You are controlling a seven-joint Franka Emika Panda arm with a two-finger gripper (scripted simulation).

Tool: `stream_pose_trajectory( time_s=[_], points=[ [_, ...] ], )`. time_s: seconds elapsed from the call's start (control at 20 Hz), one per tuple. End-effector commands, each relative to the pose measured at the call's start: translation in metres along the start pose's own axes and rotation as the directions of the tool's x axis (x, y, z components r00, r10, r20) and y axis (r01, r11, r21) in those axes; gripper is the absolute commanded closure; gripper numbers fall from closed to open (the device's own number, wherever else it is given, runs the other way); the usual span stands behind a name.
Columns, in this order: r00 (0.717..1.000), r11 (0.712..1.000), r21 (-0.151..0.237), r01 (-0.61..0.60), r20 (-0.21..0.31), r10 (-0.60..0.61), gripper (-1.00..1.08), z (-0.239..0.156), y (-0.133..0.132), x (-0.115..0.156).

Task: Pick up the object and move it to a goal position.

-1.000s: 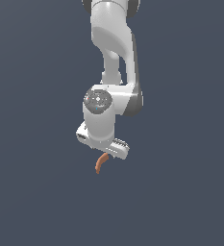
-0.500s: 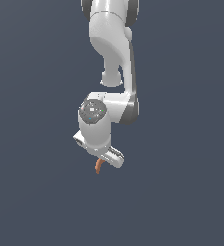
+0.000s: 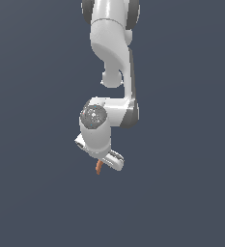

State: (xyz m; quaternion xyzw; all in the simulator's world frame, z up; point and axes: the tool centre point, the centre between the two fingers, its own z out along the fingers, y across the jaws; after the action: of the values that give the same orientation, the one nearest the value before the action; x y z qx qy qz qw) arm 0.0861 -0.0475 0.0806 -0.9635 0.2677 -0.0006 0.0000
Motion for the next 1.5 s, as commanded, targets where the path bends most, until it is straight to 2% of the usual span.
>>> stream_pose_trajectory(
  time_s=[0.0,0.2,0.45,0.5,1.1,1.45],
  points=[
    [1.000,1.000,-0.001,-0.002,0.001,0.002,-0.92,0.015,0.001,-0.001],
    [1.000,1.000,0.000,-0.004,0.001,0.004,-0.92,0.031,0.001,-0.001],
    [1.000,1.000,0.000,-0.004,0.001,0.004,-0.92,0.032,0.000,0.001],
    [1.000,1.000,0.000,-0.004,0.001,0.004,1.08,0.032,0.000,0.001],
    [1.000,1.000,0.000,-0.004,0.001,0.004,1.08,0.032,0.000,0.000],
    [1.000,1.000,0.000,-0.004,0.001,0.004,1.08,0.016,-0.009,-0.012]
  ],
)
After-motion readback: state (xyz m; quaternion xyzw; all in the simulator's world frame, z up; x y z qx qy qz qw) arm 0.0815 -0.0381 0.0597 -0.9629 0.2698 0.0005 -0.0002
